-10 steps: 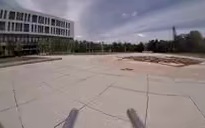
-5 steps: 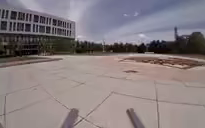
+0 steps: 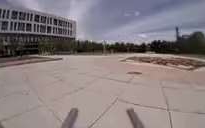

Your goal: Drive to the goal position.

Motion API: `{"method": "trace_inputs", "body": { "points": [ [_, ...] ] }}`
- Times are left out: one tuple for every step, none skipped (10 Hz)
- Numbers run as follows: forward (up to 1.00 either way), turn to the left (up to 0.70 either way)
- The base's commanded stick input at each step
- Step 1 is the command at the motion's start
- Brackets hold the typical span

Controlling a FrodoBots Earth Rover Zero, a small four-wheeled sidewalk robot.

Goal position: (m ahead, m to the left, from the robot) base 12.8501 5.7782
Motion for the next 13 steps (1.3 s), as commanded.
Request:
{"method": "trace_inputs", "body": {
  "points": [
    [0.50, 0.00],
    [0.50, 0.00],
    [0.50, 0.00],
    [0.50, 0.00],
    [0.50, 0.00],
    [0.50, 0.00],
    [0.50, 0.00],
    [0.50, 0.00],
    [0.50, 0.00],
    [0.50, 0.00],
    [0.50, 0.00],
    [0.50, 0.00],
    [0.50, 0.00]
  ]
}}
